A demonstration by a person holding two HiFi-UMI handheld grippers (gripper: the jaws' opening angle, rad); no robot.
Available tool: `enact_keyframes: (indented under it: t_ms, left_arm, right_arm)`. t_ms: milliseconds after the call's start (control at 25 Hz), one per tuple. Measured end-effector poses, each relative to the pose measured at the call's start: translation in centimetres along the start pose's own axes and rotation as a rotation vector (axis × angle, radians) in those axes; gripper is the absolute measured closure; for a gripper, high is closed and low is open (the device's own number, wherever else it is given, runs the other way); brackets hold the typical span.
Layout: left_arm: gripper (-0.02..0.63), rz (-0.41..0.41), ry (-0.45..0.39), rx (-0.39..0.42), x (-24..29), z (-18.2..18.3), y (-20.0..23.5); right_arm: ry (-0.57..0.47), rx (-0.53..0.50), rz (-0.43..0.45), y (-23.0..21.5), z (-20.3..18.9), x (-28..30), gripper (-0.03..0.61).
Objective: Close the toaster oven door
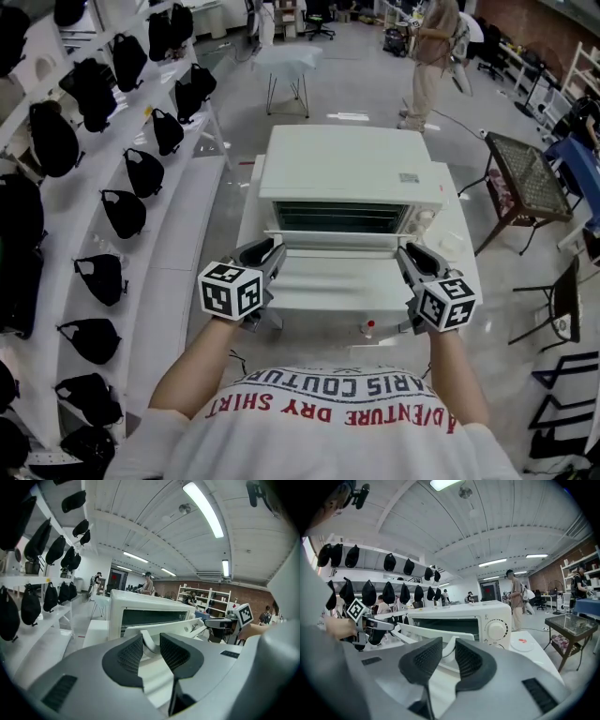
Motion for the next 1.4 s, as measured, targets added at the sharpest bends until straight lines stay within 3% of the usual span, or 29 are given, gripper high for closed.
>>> enact_keyframes:
  t_ms: [1400]
  left_arm:
    - [0.479,-0.097,-0.041,-0.007,4.5,4.3,3.4]
  right_arm:
    - [-0.026,0.016,-0.094,-2.2,4.3,4.4,0.500]
Point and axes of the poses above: the fingertips, and each gripper's own axes: x forward along the fingers, y to its left, z out of its top, the point moved 4 cm from there along -x, backward along the fingers, and after that the axes turned 7 degrees about x, right-handed, at the moved point
